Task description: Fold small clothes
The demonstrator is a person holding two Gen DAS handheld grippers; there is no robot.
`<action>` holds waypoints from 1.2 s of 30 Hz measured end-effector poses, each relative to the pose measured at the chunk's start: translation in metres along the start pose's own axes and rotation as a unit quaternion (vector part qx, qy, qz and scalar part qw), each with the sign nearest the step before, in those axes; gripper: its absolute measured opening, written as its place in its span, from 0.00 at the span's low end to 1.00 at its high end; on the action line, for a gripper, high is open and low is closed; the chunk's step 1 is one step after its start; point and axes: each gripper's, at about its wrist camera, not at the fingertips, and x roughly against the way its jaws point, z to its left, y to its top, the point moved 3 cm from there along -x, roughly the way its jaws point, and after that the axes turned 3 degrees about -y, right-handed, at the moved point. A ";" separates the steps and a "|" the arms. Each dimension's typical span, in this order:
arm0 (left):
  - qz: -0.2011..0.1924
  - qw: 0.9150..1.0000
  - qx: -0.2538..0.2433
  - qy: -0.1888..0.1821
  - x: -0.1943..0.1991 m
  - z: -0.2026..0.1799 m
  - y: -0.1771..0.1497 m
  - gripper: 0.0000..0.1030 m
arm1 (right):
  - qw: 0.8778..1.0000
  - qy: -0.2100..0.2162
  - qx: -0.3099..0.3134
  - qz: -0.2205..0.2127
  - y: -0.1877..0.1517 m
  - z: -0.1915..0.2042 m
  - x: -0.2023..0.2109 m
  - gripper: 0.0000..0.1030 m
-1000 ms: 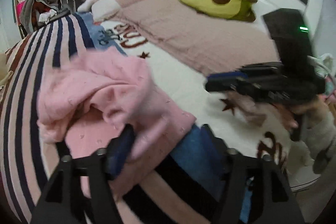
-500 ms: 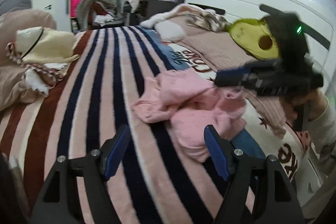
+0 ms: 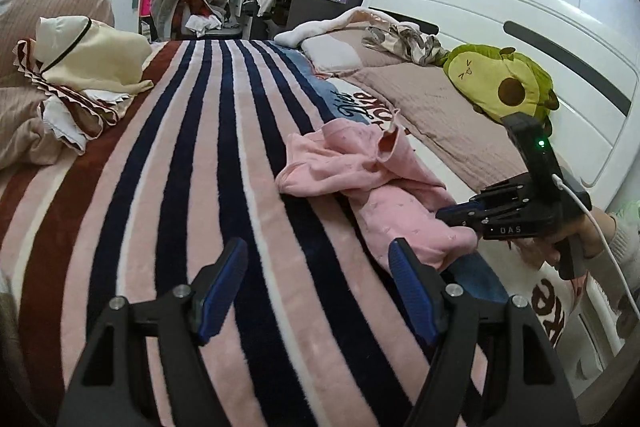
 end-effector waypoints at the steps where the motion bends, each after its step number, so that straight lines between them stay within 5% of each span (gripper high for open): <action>1: -0.002 1.000 -0.001 0.002 0.000 0.001 0.001 0.67 | 1.000 -0.003 0.009 -0.008 0.006 0.005 0.006 0.09; 7: -0.021 1.000 0.005 0.015 0.006 0.014 0.009 0.67 | 0.995 -0.007 0.076 -0.064 0.062 0.050 0.033 0.12; 15: -0.029 0.999 0.021 0.015 0.011 0.034 0.004 0.67 | 0.989 0.027 0.143 0.028 0.088 0.099 -0.037 0.12; 18: -0.028 0.999 0.027 0.018 0.007 0.041 0.003 0.67 | 0.986 -0.007 0.165 0.015 0.090 0.105 -0.044 0.17; 20: -0.028 0.999 0.031 0.018 0.007 0.045 0.001 0.67 | 0.984 -0.027 0.173 -0.005 0.094 0.106 -0.041 0.38; 28: -0.029 0.999 0.034 0.016 0.001 0.052 0.000 0.67 | 0.965 -0.106 0.235 -0.046 0.114 0.108 -0.033 0.47; 33: -0.021 0.999 0.045 0.014 -0.007 0.061 -0.005 0.67 | 0.949 -0.145 0.280 -0.020 0.119 0.112 -0.057 0.52; 36: -0.018 0.998 0.052 0.015 -0.011 0.066 -0.007 0.67 | 0.945 -0.158 0.286 0.009 0.116 0.104 -0.069 0.32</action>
